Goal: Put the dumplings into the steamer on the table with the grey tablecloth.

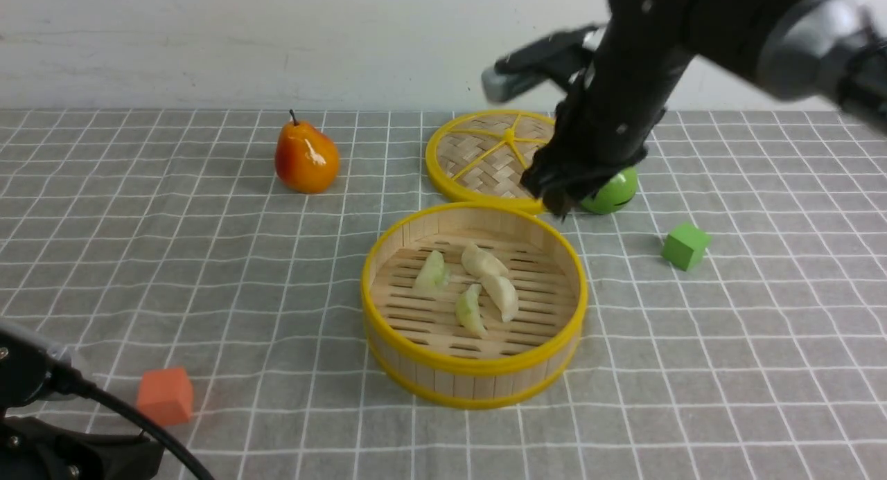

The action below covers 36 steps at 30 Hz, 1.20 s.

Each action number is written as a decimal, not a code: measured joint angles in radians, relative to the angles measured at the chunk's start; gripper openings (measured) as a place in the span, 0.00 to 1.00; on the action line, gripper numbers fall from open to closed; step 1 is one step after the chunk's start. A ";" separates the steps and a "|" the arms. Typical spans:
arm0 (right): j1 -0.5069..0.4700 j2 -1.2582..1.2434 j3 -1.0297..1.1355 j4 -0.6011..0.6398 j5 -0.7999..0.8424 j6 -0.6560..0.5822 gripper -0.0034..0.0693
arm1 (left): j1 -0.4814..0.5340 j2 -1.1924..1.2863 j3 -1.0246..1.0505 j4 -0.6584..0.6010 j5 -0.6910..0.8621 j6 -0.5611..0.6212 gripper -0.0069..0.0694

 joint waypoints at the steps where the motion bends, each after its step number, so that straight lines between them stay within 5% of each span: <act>1: 0.000 -0.042 -0.004 -0.008 0.006 0.004 0.36 | 0.000 0.000 0.000 0.000 0.000 0.000 0.16; 4: 0.000 -0.208 -0.006 -0.037 0.016 0.026 0.09 | 0.000 0.000 0.000 0.000 0.000 0.000 0.16; 7: 0.000 -0.334 0.024 -0.040 0.019 0.070 0.02 | 0.000 0.000 0.000 0.000 0.000 0.000 0.16; 13: 0.000 -0.628 0.307 0.034 0.006 0.108 0.02 | 0.000 0.000 0.000 0.000 0.000 0.000 0.16; 22: 0.000 -1.003 0.983 0.162 -0.410 0.112 0.03 | 0.000 0.000 0.000 0.000 0.000 0.000 0.16; 29: 0.000 -1.076 1.304 0.217 -0.566 0.113 0.03 | 0.000 0.000 0.000 0.000 0.000 0.000 0.16; 36: 0.008 -1.132 1.483 0.096 -0.598 0.115 0.04 | 0.000 0.000 0.000 0.000 0.000 0.000 0.17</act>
